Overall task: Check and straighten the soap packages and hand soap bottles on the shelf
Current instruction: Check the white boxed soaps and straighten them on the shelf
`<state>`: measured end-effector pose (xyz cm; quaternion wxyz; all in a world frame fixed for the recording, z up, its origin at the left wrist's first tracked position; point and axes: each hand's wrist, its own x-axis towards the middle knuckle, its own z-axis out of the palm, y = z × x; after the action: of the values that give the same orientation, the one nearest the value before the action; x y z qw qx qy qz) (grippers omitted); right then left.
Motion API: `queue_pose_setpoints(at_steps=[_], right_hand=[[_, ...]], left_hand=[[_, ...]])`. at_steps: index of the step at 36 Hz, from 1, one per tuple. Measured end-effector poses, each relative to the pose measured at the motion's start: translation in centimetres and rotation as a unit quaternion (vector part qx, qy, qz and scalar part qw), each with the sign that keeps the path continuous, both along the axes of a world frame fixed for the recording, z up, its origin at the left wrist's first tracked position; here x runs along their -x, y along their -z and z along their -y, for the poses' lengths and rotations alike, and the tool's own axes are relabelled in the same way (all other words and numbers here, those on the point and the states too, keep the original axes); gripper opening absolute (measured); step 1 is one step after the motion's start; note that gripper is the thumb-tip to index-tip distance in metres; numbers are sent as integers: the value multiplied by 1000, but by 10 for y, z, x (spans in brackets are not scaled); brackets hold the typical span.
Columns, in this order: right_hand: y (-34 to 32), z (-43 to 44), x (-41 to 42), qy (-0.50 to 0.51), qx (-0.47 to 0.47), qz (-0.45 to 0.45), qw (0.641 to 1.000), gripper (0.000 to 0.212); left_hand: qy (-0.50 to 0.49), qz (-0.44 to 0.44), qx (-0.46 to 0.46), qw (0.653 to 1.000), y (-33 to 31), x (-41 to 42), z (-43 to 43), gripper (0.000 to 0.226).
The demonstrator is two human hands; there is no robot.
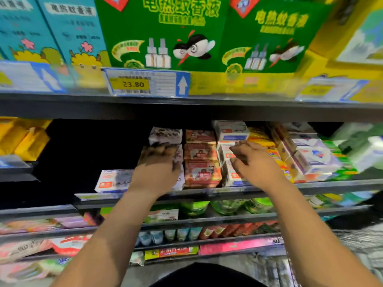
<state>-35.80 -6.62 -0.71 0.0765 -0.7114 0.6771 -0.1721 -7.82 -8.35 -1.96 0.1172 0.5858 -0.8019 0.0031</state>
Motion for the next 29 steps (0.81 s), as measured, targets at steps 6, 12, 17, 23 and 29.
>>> queue_pose_setpoints(at_steps=[6, 12, 17, 23, 29], right_hand=[[-3, 6, 25, 0, -14, 7, 1000, 44], [-7, 21, 41, 16, -39, 10, 999, 40], [5, 42, 50, -57, -42, 31, 997, 95], [14, 42, 48, -81, 11, 50, 995, 79], [12, 46, 50, -52, 26, 56, 997, 46]], left_hand=[[24, 14, -44, 999, -2, 68, -4, 59], [43, -21, -67, 997, -1, 106, -9, 69], [17, 12, -53, 998, 7, 120, -11, 93], [-9, 27, -50, 998, 20, 124, -7, 78], [-20, 34, -30, 999, 27, 124, -7, 76]])
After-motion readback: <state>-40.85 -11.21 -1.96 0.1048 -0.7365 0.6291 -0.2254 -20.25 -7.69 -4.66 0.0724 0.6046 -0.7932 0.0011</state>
